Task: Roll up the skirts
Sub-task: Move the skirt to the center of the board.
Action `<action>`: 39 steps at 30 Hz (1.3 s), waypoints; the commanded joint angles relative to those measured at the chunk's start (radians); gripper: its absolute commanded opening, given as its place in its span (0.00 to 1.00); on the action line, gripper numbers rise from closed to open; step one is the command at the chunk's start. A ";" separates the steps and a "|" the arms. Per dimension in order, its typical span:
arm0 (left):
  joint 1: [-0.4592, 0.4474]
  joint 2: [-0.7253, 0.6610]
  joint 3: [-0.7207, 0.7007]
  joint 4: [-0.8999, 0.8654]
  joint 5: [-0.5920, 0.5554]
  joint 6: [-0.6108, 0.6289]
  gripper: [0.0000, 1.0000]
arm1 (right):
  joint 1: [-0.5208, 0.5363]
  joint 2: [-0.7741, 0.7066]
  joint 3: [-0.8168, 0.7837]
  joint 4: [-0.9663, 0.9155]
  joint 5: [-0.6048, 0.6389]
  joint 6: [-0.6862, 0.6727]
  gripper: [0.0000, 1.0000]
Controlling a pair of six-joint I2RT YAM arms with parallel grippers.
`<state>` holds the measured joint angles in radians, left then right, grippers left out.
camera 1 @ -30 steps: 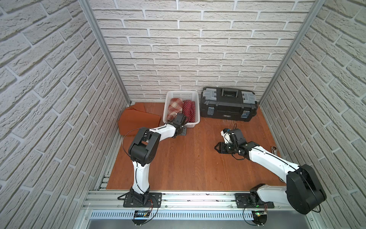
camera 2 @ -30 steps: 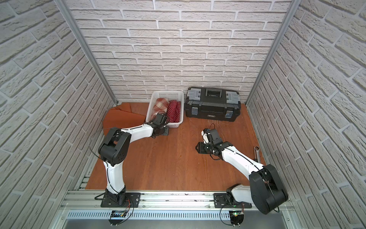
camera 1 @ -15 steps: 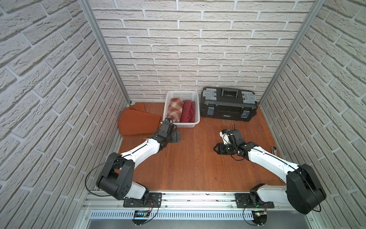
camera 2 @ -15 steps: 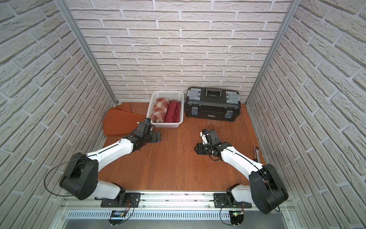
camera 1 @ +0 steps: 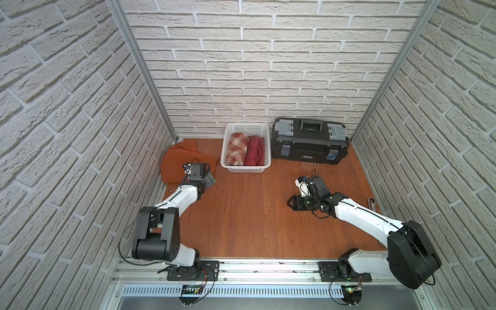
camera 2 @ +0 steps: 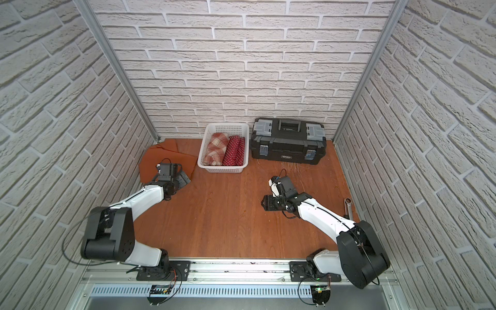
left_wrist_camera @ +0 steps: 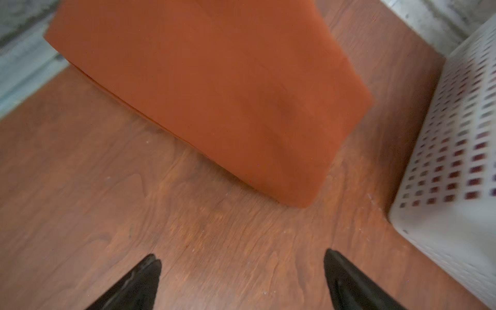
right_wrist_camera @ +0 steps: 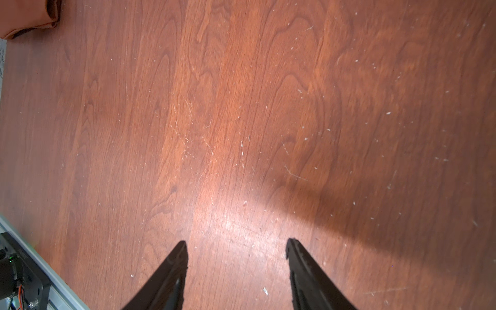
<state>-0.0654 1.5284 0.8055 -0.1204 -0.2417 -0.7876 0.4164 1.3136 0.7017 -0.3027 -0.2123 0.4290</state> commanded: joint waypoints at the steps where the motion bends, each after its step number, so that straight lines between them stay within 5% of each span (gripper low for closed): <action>1: 0.018 0.090 0.047 0.093 -0.004 -0.028 0.98 | 0.007 -0.019 0.005 0.010 0.021 -0.019 0.60; 8: 0.039 0.222 0.039 0.300 -0.082 -0.058 0.95 | 0.007 -0.017 -0.007 0.019 0.027 -0.022 0.60; 13: 0.058 0.258 0.060 0.382 -0.038 -0.078 0.83 | 0.007 -0.016 -0.007 0.017 0.033 -0.027 0.60; 18: 0.069 0.295 0.118 0.318 0.006 -0.140 0.58 | 0.007 -0.007 -0.003 0.020 0.030 -0.029 0.59; 24: 0.072 0.265 0.085 0.341 0.024 -0.162 0.00 | 0.007 -0.003 -0.002 0.020 0.017 -0.027 0.57; 34: 0.005 -0.121 -0.128 0.277 -0.049 -0.164 0.00 | 0.020 -0.023 0.010 0.007 -0.003 -0.021 0.56; 39: -0.234 -0.407 -0.248 0.068 -0.172 -0.224 0.00 | 0.031 -0.055 0.014 -0.022 0.010 -0.019 0.55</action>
<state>-0.1879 1.2259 0.6140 0.0818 -0.3286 -0.9653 0.4385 1.2995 0.7017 -0.3111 -0.2039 0.4107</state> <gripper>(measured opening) 0.051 0.552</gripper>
